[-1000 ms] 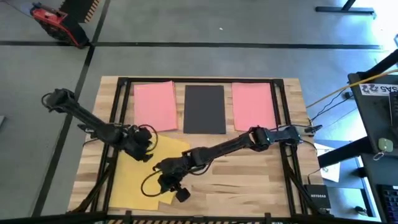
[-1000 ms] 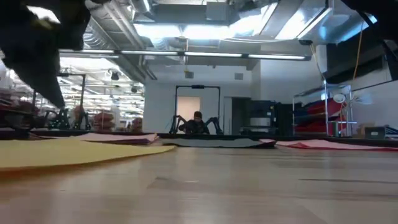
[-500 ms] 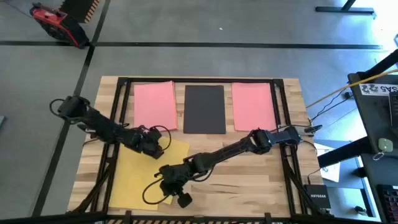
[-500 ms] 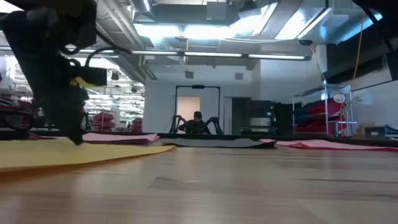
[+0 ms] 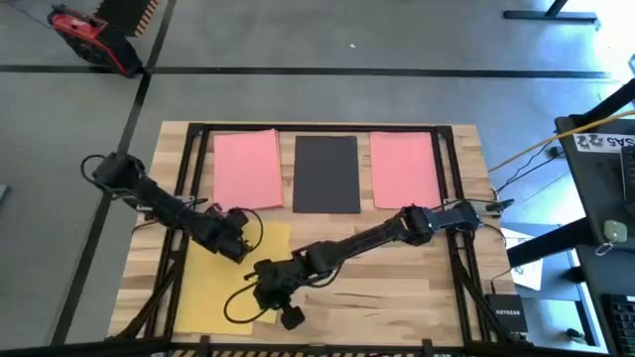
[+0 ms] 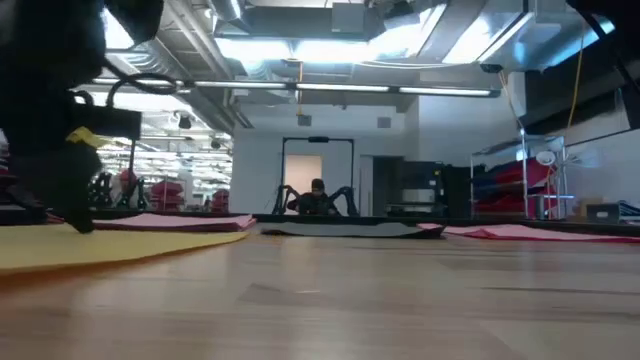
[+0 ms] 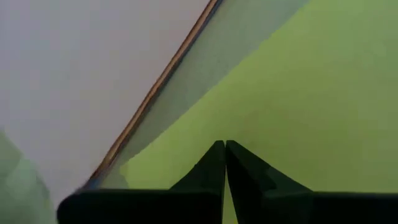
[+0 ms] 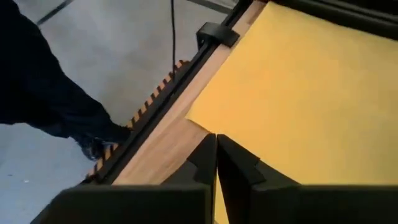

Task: Organize paper
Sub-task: Stack the yellow paper on top of the stacked yellow papers

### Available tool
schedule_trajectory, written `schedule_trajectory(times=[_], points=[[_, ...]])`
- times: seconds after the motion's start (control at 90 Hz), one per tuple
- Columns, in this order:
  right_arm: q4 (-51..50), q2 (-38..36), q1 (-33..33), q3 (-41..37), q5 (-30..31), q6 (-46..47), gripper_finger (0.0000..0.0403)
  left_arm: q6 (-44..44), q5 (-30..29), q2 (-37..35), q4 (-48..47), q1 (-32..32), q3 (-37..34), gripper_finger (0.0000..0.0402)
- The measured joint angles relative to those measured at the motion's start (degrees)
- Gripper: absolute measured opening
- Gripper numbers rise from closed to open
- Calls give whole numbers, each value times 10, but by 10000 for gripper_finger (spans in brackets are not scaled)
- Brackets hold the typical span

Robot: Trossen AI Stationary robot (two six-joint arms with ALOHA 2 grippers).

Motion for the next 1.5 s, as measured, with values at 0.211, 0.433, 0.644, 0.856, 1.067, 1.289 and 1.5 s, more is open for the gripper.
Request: schedule_trajectory(times=[0.211, 0.433, 0.644, 0.856, 1.067, 1.289, 1.5], points=[[-30, 0, 0, 21, 17, -1, 0, -60, 21, -14, -55, -43, -1, 0], [-45, -1, 0, 23, 20, 3, 0, -132, 32, -17, -63, -105, -1, 0], [-138, -1, -5, 22, 86, 31, 0, -187, 32, -47, -66, -148, 14, 0], [-156, -2, -12, -49, 100, 54, 0, -209, 22, -82, -97, -180, 41, 0], [-60, -1, -16, -143, 85, 101, 0, -245, -10, -104, -106, -206, 46, 0], [26, 1, -25, -182, 57, 134, 0, -249, -11, -103, -105, -213, 46, 0], [58, 5, -30, -183, 42, 139, 0, -249, -20, -103, -107, -211, 46, 0]])
